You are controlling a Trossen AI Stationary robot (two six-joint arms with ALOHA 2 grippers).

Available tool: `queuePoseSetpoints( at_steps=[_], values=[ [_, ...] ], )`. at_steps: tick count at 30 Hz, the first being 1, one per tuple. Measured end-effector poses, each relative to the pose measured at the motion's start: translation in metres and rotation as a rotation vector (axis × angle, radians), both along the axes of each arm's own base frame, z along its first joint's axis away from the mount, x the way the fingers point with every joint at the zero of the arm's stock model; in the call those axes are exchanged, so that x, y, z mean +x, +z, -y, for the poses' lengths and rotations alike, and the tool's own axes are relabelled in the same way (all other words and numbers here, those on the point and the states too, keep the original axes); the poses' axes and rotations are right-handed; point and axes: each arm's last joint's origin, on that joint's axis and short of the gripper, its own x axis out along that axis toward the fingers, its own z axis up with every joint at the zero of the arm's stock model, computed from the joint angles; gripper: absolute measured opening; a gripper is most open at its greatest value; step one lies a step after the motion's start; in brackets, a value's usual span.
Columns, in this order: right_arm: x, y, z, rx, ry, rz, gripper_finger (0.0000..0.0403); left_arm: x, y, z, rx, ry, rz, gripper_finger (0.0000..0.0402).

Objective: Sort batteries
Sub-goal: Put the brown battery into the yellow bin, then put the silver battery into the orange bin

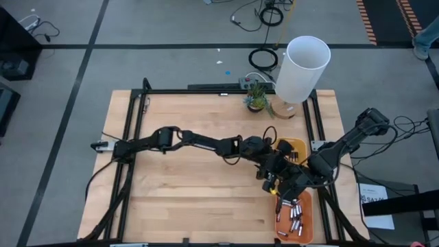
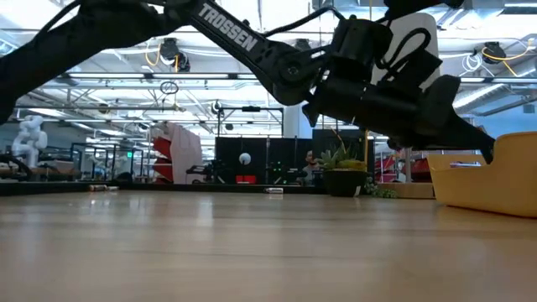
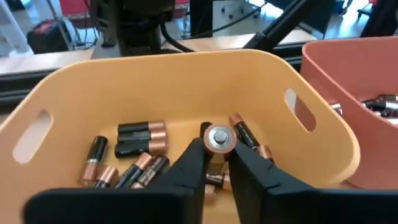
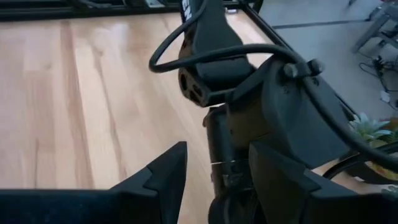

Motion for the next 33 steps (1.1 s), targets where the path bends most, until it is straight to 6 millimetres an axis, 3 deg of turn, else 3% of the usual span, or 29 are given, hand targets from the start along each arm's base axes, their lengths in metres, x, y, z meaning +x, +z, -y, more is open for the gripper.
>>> queuePoseSetpoints(
  at_steps=[7, 11, 18, 24, 33],
  values=[
    [0.000, 0.000, 0.000, -0.004, -0.002, 0.001, 0.0166, -0.001, -0.001, 0.005, 0.064, -0.028, 0.002, 0.0169],
    [0.000, 0.000, 0.000, -0.008, -0.001, 0.000, 0.0166, -0.002, 0.000, 0.006, 0.042, -0.003, -0.036, 0.0202],
    [-0.001, 0.001, 0.001, -0.041, -0.024, 0.021, 0.0166, -0.011, 0.026, -0.002, 0.111, -0.007, -0.097, 0.0209],
    [-0.010, 0.006, -0.005, -0.052, -0.005, 0.048, 0.0166, -0.030, 0.065, -0.035, 0.174, 0.042, -0.217, 0.0209],
    [-0.017, 0.013, -0.006, -0.089, -0.049, 0.132, 0.0166, -0.094, 0.078, -0.062, 0.339, 0.071, -0.785, 0.0210]
  ],
)
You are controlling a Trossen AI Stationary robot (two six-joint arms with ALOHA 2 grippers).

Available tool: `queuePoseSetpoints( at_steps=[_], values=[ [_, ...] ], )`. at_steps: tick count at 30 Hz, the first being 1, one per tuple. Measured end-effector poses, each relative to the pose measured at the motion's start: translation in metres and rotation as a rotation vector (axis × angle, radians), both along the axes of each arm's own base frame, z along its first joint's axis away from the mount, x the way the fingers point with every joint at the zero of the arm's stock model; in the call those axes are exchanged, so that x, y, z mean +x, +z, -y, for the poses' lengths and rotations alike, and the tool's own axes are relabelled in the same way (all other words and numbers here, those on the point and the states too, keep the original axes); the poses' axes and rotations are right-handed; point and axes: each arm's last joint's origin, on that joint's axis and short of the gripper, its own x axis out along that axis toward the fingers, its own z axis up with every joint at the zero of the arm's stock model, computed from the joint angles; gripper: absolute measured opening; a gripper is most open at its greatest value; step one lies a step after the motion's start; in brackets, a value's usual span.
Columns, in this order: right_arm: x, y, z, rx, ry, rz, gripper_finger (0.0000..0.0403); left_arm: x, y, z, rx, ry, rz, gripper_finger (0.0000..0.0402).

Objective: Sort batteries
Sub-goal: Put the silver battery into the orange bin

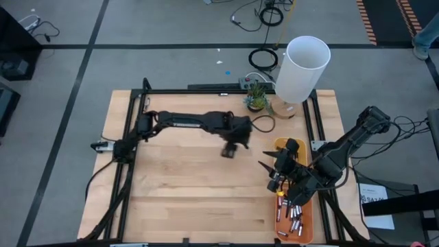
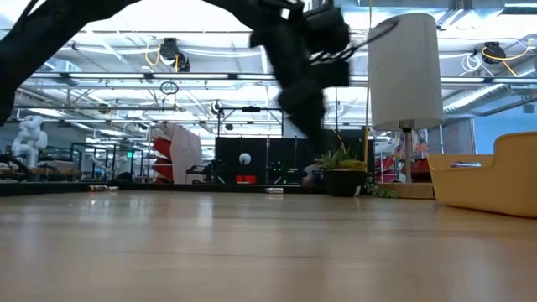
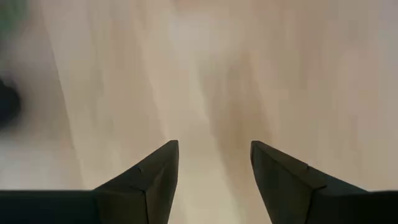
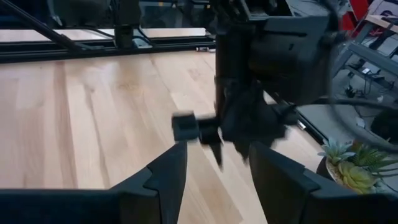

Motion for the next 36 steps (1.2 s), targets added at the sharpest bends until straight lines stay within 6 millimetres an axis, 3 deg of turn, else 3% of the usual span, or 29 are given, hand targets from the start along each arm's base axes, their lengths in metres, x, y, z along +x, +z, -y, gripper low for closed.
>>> queuePoseSetpoints(
  at_steps=[4, 6, 10, 15, 20, 24, 27, 30, 33, 36],
  values=[
    [0.000, 0.000, 0.000, 0.007, 0.004, -0.002, 0.0166, -0.035, -0.001, -0.020, 0.053, 0.065, -0.169, 0.0200],
    [-0.001, 0.000, -0.002, 0.016, 0.012, -0.003, 0.0166, -0.056, 0.002, -0.039, 0.077, 0.114, -0.191, 0.0193],
    [-0.002, -0.001, -0.004, 0.046, 0.019, -0.007, 0.0166, -0.090, 0.008, -0.084, 0.139, 0.169, -0.066, 0.0187],
    [0.001, -0.007, -0.006, 0.040, 0.011, -0.021, 0.0166, -0.108, 0.001, -0.139, 0.234, 0.172, 0.054, 0.0187],
    [0.004, -0.013, -0.007, 0.014, 0.005, -0.051, 0.0166, -0.113, -0.017, -0.185, 0.268, 0.107, -0.021, 0.0187],
    [0.005, -0.014, -0.002, -0.011, -0.018, -0.072, 0.0167, -0.100, -0.017, -0.208, 0.326, 0.113, -0.066, 0.0187],
    [0.006, -0.015, 0.003, -0.029, -0.039, -0.086, 0.0166, -0.082, -0.019, -0.232, 0.254, 0.469, -0.030, 0.0187],
    [0.007, -0.016, 0.008, -0.042, -0.060, -0.105, 0.0167, -0.076, -0.013, -0.247, 0.018, 0.800, -0.007, 0.0187],
    [0.007, -0.017, 0.012, -0.036, -0.078, -0.116, 0.0166, -0.072, -0.007, -0.254, -0.226, 0.938, 0.052, 0.0187],
    [0.007, -0.018, 0.012, -0.023, -0.083, -0.119, 0.0167, -0.068, -0.005, -0.252, -0.325, 1.043, 0.101, 0.0187]
  ],
)
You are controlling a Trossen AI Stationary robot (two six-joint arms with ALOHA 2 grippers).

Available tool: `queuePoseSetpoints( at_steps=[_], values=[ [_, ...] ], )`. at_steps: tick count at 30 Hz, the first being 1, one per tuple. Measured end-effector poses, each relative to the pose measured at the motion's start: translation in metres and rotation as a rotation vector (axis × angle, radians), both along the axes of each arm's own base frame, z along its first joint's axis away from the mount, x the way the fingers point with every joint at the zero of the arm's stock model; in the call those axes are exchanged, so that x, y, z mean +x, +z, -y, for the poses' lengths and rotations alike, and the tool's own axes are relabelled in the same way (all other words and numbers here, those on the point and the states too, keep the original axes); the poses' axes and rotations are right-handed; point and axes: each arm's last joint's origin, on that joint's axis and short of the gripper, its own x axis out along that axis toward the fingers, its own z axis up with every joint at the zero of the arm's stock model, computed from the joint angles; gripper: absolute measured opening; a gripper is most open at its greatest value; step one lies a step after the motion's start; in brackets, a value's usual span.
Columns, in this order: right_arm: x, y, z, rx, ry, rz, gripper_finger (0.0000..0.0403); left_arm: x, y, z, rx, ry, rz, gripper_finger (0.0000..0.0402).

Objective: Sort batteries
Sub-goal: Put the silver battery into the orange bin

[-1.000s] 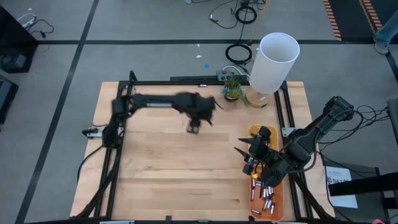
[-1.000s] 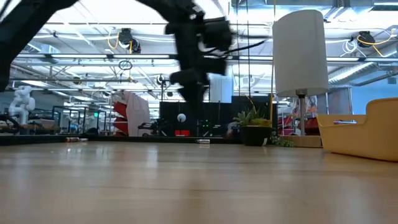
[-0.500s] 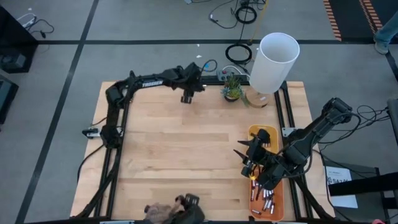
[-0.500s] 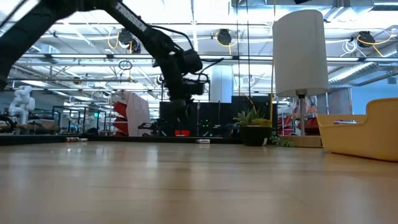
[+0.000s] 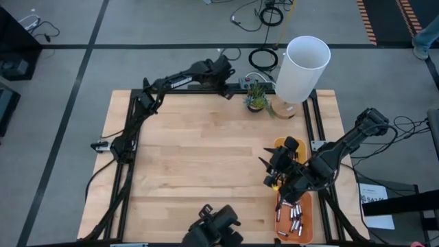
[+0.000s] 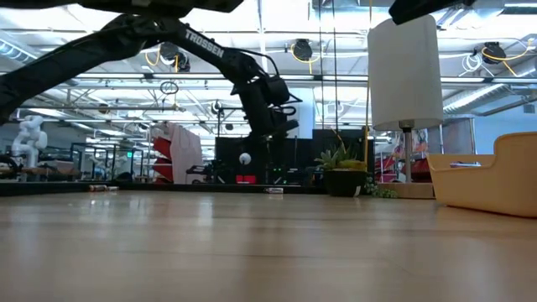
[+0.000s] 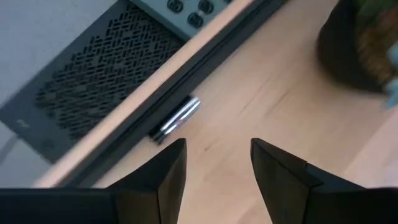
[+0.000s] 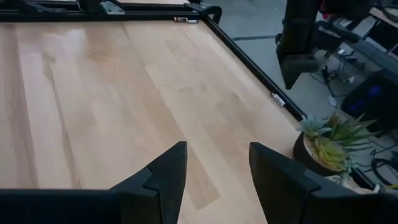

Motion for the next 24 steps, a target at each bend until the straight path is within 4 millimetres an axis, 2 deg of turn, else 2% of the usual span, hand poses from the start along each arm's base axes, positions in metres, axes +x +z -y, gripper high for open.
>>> queuePoseSetpoints(
  at_steps=[16, 20, 24],
  values=[
    [0.0002, -0.0013, -0.0024, 0.124, -0.012, 0.013, 0.0167, 0.0088, 0.0035, 0.0016, 0.042, 0.058, 0.052, 0.0187],
    [0.0003, -0.0012, -0.0027, 0.124, -0.009, 0.013, 0.0167, 0.0083, 0.0028, 0.0030, 0.021, 0.227, 0.043, 0.0190],
    [0.0003, -0.0012, -0.0027, 0.108, 0.003, 0.001, 0.0167, 0.0069, 0.0025, 0.0019, -0.056, 0.378, 0.082, 0.0217]
  ],
)
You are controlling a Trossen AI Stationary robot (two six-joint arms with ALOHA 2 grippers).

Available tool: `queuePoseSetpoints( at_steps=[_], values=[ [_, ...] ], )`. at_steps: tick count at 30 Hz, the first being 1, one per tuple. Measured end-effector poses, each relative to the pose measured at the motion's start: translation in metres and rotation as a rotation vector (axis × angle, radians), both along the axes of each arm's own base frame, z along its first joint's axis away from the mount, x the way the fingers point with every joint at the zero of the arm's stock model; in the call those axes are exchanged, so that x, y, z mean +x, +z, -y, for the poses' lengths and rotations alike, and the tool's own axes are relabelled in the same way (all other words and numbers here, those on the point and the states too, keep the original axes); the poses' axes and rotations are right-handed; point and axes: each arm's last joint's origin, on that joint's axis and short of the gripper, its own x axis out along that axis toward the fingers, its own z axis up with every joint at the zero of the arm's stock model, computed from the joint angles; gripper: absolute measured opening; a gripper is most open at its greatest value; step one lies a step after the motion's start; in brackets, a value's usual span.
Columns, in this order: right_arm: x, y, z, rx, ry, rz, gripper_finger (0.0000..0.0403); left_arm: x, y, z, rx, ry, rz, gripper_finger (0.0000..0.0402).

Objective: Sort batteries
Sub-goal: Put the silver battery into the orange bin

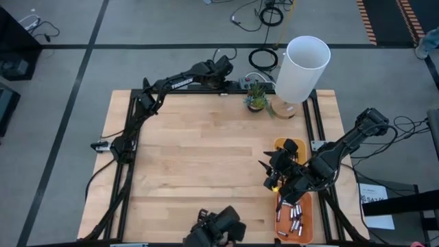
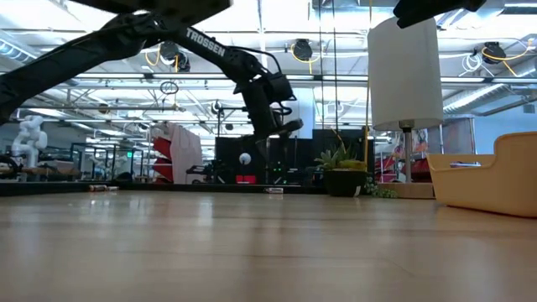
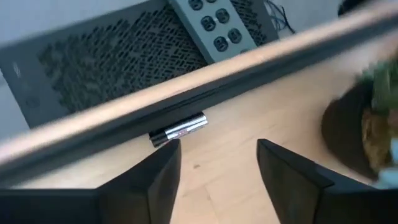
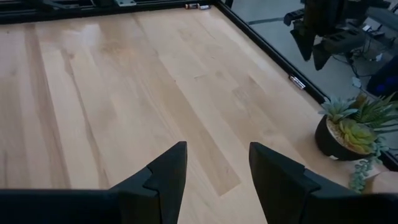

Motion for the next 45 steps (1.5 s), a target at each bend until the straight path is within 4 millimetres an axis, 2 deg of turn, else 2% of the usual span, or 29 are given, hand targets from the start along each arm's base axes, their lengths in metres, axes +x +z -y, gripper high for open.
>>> queuePoseSetpoints(
  at_steps=[8, 13, 19, 22, 36, 45],
  values=[
    [0.000, 0.000, 0.000, -0.024, 0.018, -0.018, 0.0167, -0.004, -0.008, -0.001, -0.075, 0.158, 0.019, 0.0308],
    [0.000, 0.000, 0.000, -0.041, 0.027, -0.026, 0.0167, 0.003, -0.018, 0.002, -0.091, 0.152, 0.041, 0.0338],
    [0.000, 0.000, 0.000, -0.048, 0.032, -0.030, 0.0167, 0.004, -0.059, 0.000, -0.235, 0.203, -0.018, 0.0341],
    [0.000, 0.000, 0.000, -0.052, 0.034, -0.034, 0.0167, 0.005, -0.068, -0.003, -0.244, 0.206, -0.021, 0.0341],
    [0.000, 0.000, 0.000, -0.048, 0.033, -0.037, 0.0167, -0.004, -0.064, -0.026, -0.202, 0.249, 0.022, 0.0341],
    [0.000, 0.000, 0.000, -0.048, 0.033, -0.036, 0.0167, -0.009, -0.064, -0.034, -0.174, 0.224, 0.022, 0.0341]
  ],
)
